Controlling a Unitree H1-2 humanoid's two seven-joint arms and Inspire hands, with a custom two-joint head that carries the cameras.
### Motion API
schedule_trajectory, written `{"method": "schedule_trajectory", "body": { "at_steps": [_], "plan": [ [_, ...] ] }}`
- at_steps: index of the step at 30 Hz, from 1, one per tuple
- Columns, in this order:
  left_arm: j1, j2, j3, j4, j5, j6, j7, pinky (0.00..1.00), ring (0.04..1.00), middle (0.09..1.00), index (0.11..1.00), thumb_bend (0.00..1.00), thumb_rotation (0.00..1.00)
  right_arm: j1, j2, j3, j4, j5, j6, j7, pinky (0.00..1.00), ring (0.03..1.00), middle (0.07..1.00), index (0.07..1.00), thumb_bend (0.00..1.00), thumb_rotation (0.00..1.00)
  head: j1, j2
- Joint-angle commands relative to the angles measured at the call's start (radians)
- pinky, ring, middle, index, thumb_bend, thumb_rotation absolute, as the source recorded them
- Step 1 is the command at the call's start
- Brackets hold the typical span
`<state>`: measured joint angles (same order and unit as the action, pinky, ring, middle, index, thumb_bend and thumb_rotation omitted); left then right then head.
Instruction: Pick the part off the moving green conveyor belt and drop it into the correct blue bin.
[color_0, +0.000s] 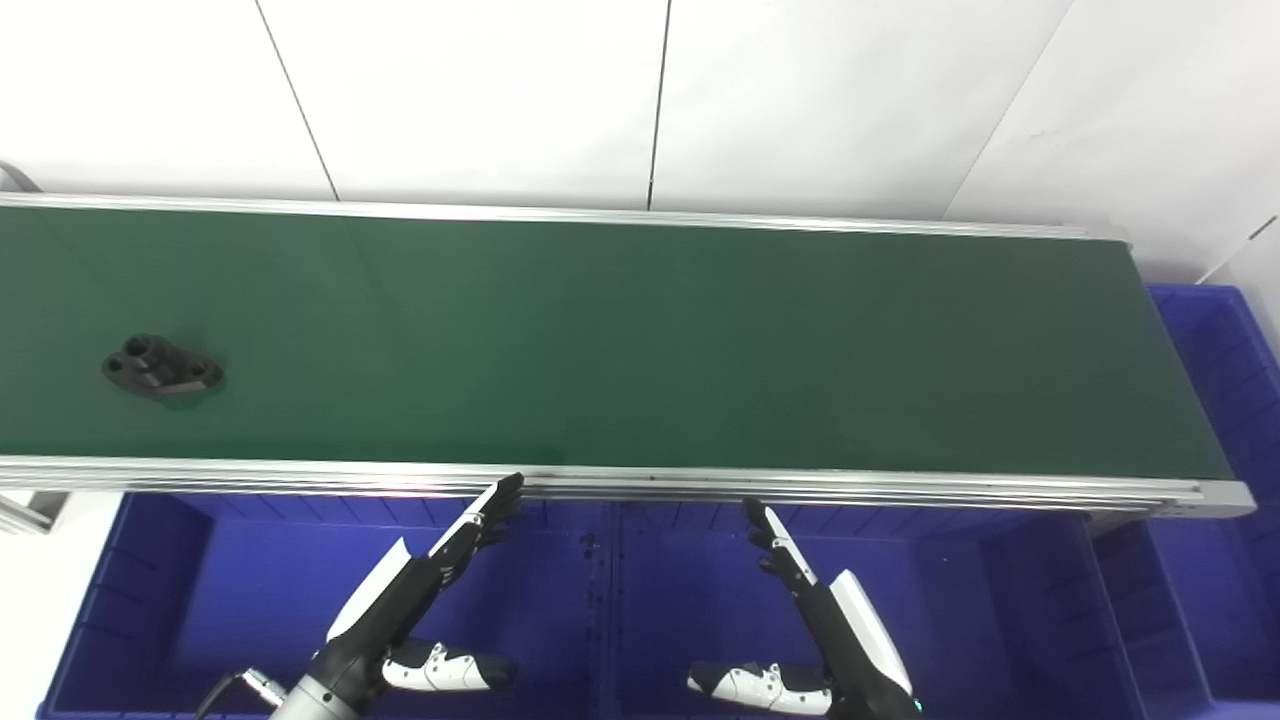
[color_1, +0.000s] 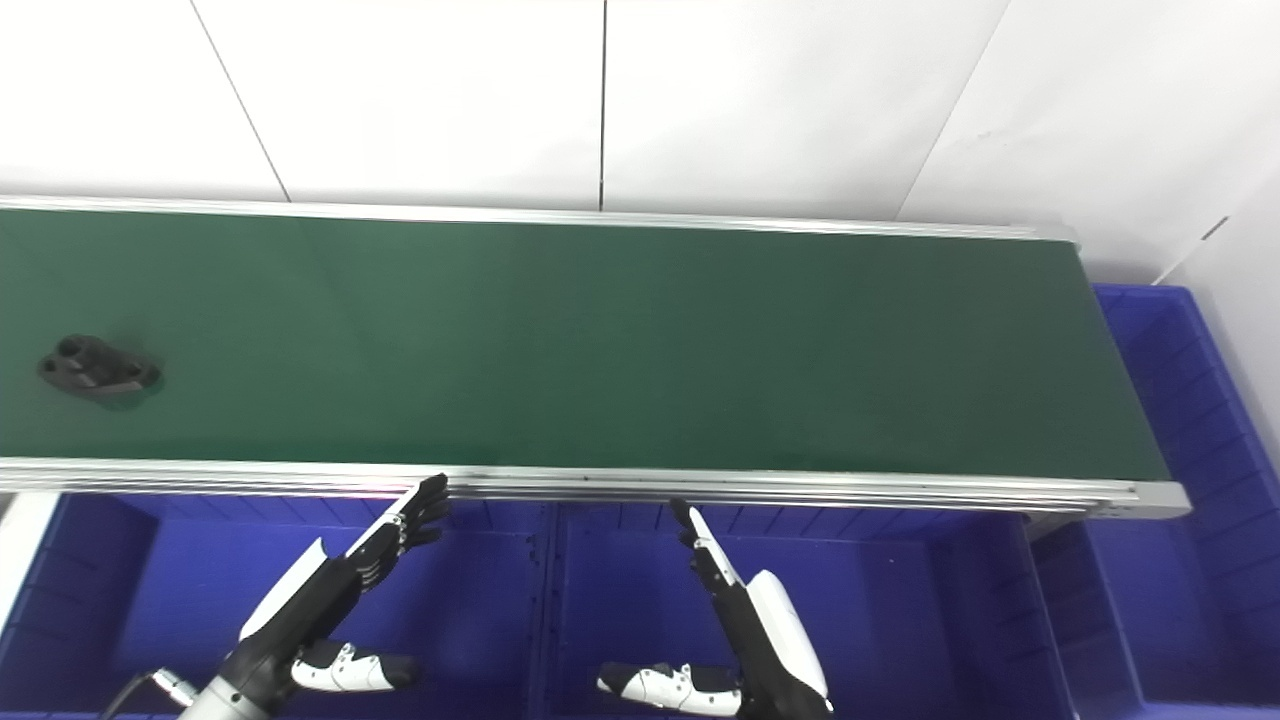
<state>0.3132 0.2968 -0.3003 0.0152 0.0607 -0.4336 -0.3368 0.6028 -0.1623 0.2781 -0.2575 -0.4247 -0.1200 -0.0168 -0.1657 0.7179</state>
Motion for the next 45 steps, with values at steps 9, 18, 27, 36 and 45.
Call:
{"method": "schedule_trajectory", "body": {
  "at_steps": [9,18,27,36,45],
  "plan": [
    [-0.003,0.004,-0.008,-0.016,-0.004,-0.035,0.002,0.91,0.963,0.997,1.0,0.79,0.62,0.009,-0.01,-0.011,0.0,0.031,-0.09,-0.017,0.9,0.948,0.977,1.0,0.91,0.51,0.14,-0.042],
    [-0.008,-0.026,-0.032,0.014,0.05,-0.035,0.031,0.88,0.936,0.969,0.973,0.81,0.58,-0.001,-0.034,-0.048,0.068,0.071,-0.151,-0.01,0.94,0.983,1.0,1.0,0.9,0.51,0.334,-0.133],
    [-0.02,-0.037,-0.041,0.036,0.056,-0.036,0.035,0.86,0.921,0.957,0.963,0.81,0.54,-0.003,-0.036,-0.058,0.082,0.082,-0.141,-0.001,0.97,0.999,1.0,1.0,0.89,0.48,0.336,-0.151],
    [-0.023,-0.031,-0.047,0.037,0.061,-0.035,0.049,0.85,0.917,0.954,0.959,0.82,0.53,-0.009,-0.035,-0.056,0.091,0.084,-0.143,0.001,0.99,1.0,1.0,1.0,0.88,0.48,0.325,-0.156],
    [-0.027,-0.025,-0.051,0.041,0.061,-0.036,0.046,0.87,0.924,0.958,0.961,0.82,0.52,-0.006,-0.029,-0.056,0.075,0.092,-0.118,0.014,0.99,1.0,1.0,1.0,0.88,0.46,0.315,-0.154]
  ]
}}
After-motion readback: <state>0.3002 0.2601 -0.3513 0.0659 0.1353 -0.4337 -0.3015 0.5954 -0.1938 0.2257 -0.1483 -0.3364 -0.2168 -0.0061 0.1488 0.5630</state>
